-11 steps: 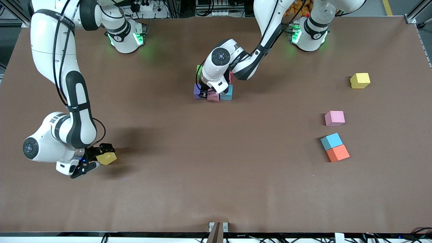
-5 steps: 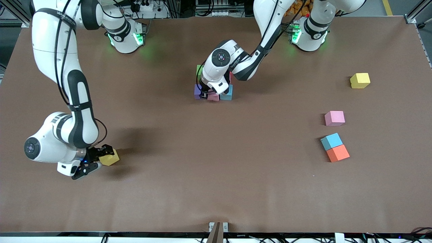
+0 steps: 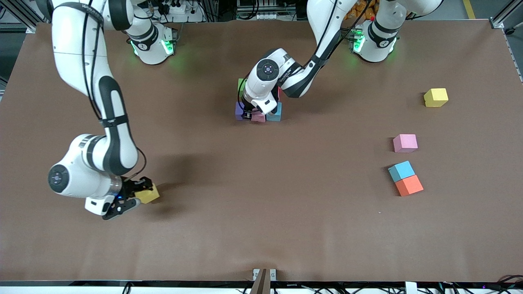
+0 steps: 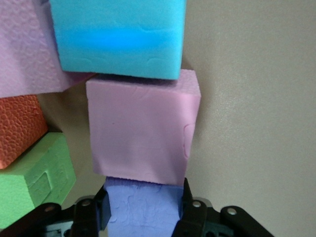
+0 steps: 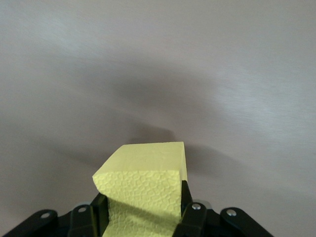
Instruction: Form number 2 with 11 blocks
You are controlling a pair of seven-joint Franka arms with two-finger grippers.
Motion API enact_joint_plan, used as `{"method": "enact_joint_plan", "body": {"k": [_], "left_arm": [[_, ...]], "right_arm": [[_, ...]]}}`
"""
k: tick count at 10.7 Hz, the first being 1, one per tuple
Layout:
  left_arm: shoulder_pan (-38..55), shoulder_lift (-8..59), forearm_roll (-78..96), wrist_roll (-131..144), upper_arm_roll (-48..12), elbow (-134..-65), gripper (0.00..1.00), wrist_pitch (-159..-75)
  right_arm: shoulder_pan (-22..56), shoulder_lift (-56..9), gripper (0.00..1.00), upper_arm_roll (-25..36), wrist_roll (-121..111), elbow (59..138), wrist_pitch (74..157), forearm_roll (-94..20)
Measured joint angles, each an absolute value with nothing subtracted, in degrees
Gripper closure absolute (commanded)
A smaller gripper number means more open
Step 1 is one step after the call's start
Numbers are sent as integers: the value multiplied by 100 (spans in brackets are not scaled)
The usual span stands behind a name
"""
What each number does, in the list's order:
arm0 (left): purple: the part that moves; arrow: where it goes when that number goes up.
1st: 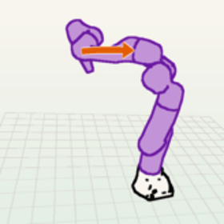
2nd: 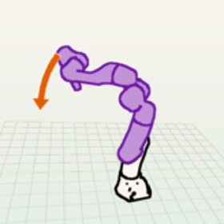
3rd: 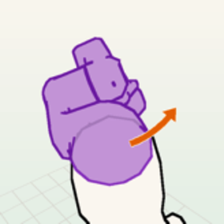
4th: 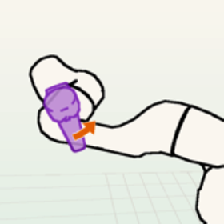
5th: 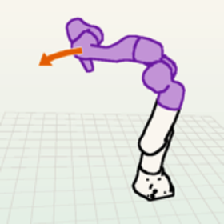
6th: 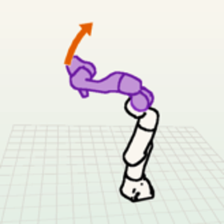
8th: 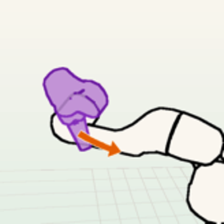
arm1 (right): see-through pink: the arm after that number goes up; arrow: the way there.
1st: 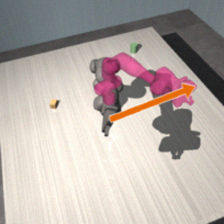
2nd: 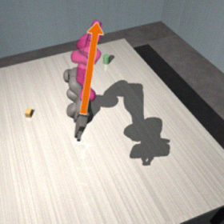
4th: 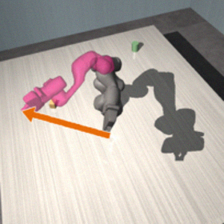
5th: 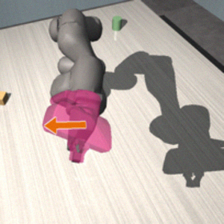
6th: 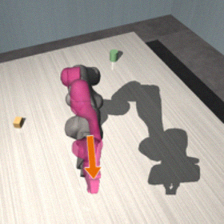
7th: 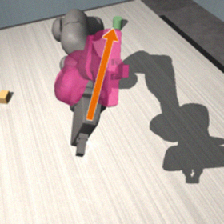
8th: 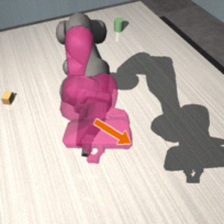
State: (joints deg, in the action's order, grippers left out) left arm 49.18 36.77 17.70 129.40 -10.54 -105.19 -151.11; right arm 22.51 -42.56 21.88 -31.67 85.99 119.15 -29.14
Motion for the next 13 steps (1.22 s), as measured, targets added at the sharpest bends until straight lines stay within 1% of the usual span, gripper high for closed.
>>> {"method": "enact_joint_plan", "body": {"k": [1, 2, 3, 4, 8, 11, 13], "left_arm": [[4914, 3678, 1770, 12940, -1053, -10519, 52, -15111], [4910, 3679, 1770, 12940, -1053, -10519, 43, -15112], [4909, 3680, 1770, 12940, -1053, -10519, 30, -15112], [4908, 3681, 1770, 12940, -1053, -10519, 27, -15112], [4906, 3680, 1770, 12940, -1053, -10502, 24, -15131], [4906, 3674, 1770, 12940, -1058, -10458, 24, -15160], [4905, 3623, 1770, 12925, -1058, -10426, 23, -15177]], "right_arm": [[2404, -4197, 91, 2189, -2797, 8598, 11818, -2913], [2547, -4137, 91, 2189, -2408, 8599, 11727, -2913], [2672, -4078, 91, 2189, -2055, 8603, 11661, -2912], [2787, -4037, 91, 2188, -1734, 8610, 11623, -2912], [3189, -3893, 90, 2186, -848, 8758, 11622, -2913], [3454, -3652, 90, 2186, -477, 9102, 11807, -2914], [3578, -3525, 100, 2185, -314, 9299, 11884, -2916]]}}
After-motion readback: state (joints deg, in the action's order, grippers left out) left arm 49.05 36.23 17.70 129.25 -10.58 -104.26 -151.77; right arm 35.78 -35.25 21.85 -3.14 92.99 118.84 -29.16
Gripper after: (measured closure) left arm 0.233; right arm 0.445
